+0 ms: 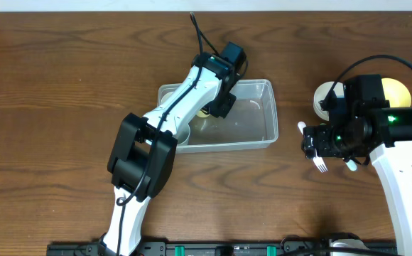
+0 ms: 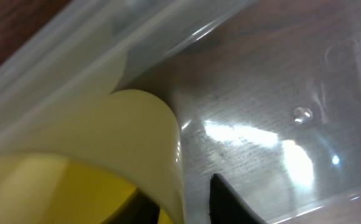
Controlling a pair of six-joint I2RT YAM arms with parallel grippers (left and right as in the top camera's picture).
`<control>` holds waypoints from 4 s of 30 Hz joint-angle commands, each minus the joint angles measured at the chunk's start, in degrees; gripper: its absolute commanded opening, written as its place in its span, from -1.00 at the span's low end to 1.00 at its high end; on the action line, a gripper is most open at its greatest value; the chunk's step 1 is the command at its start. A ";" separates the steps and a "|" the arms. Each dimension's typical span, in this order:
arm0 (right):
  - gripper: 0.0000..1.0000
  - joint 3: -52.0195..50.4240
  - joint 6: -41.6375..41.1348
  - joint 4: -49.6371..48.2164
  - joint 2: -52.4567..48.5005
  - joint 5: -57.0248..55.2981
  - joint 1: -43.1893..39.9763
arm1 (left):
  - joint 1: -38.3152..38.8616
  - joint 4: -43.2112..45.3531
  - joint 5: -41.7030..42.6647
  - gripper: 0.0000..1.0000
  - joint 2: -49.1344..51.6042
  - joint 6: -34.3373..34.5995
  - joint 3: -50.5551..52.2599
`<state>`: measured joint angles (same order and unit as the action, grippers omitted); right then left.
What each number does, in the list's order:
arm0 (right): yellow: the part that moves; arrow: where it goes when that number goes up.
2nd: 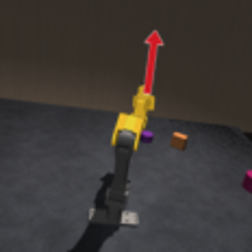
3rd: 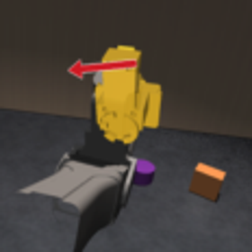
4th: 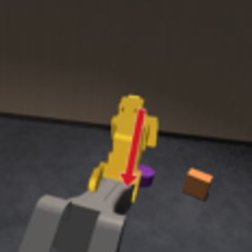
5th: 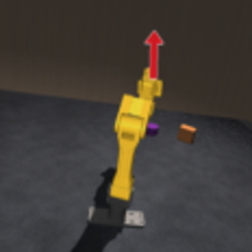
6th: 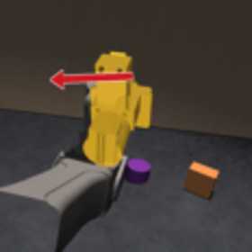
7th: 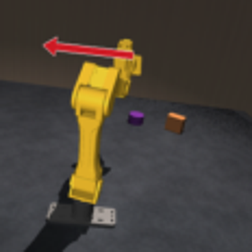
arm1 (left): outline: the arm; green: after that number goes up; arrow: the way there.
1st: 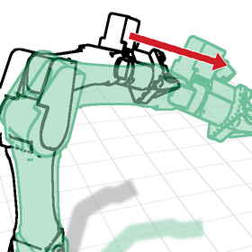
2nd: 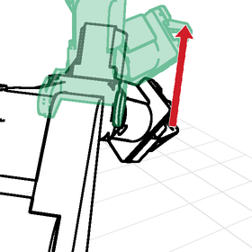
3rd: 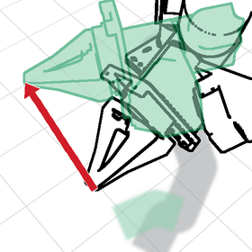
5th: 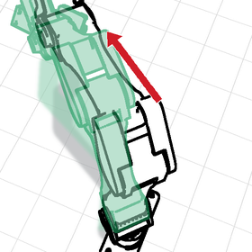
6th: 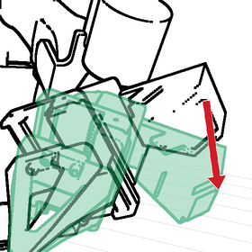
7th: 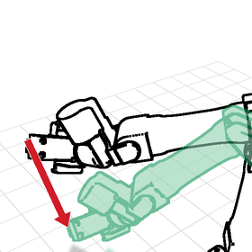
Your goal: Pack container
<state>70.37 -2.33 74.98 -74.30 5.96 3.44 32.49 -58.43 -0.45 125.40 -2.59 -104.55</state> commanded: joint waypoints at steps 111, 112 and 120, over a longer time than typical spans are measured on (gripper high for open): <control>-0.97 33.73 0.72 -6.29 -52.94 -12.59 -1.57 | -33.11 -1.46 9.05 0.32 -57.77 9.99 36.15; -0.97 34.86 0.72 -5.57 -51.67 -12.57 -1.29 | -33.11 -1.46 9.05 0.31 -57.77 9.99 36.15; -0.98 43.39 6.75 -1.42 -38.16 -11.52 4.59 | -33.11 -1.46 9.05 0.32 -57.77 9.99 36.15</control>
<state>109.95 0.51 73.12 -121.34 -6.90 4.56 -0.34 -59.75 8.64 68.18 7.33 -68.49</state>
